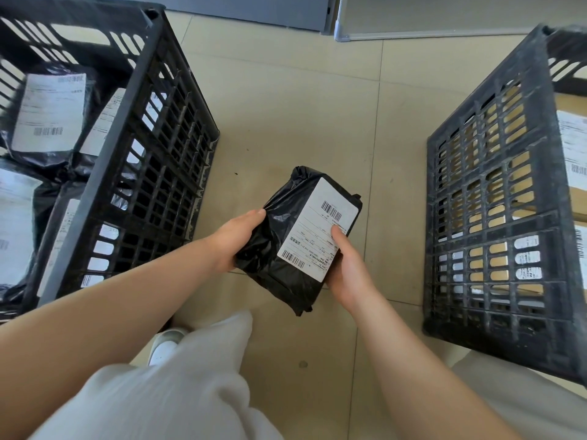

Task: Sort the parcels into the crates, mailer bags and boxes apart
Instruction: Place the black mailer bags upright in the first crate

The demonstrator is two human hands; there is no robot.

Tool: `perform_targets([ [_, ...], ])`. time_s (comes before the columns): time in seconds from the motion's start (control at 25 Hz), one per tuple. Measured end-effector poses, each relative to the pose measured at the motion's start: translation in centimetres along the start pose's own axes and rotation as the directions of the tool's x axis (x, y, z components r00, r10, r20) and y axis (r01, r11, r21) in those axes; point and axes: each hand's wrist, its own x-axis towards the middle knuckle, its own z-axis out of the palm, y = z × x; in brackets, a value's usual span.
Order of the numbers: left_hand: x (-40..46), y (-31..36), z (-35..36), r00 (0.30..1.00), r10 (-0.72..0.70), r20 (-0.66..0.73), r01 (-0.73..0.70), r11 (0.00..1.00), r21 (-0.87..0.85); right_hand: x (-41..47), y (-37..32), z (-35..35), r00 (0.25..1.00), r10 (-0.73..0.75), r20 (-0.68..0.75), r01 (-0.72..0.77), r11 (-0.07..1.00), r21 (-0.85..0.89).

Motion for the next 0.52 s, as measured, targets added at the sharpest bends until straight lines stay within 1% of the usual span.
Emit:
perform_targets([
  [0.08, 0.2, 0.0, -0.3, 0.994, -0.04, 0.101, 0.04, 0.999, 0.003, 0.1, -0.2, 0.1, 0.998, -0.046, -0.053, 0.045, 0.999, -0.019],
  [0.16, 0.3, 0.1, -0.4, 0.988, 0.005, 0.157, -0.02, 0.995, 0.094, 0.2, -0.6, 0.5, 0.986, -0.109, -0.13, 0.099, 0.992, -0.081],
  [0.28, 0.0, 0.6, 0.0, 0.98, 0.103, 0.167, -0.137, 0.969, 0.205, 0.3, -1.5, 2.4, 0.958, -0.197, -0.207, 0.17, 0.975, -0.144],
  [0.4, -1.0, 2.0, -0.3, 0.968, 0.174, 0.18, -0.218, 0.939, 0.264, 0.0, -2.6, 5.4, 0.946, -0.221, -0.235, 0.203, 0.974, -0.1],
  [0.52, -1.8, 3.7, -1.2, 0.952, 0.286, 0.107, -0.305, 0.903, 0.304, -0.3, -4.1, 8.3, 0.948, -0.238, -0.211, 0.235, 0.971, -0.039],
])
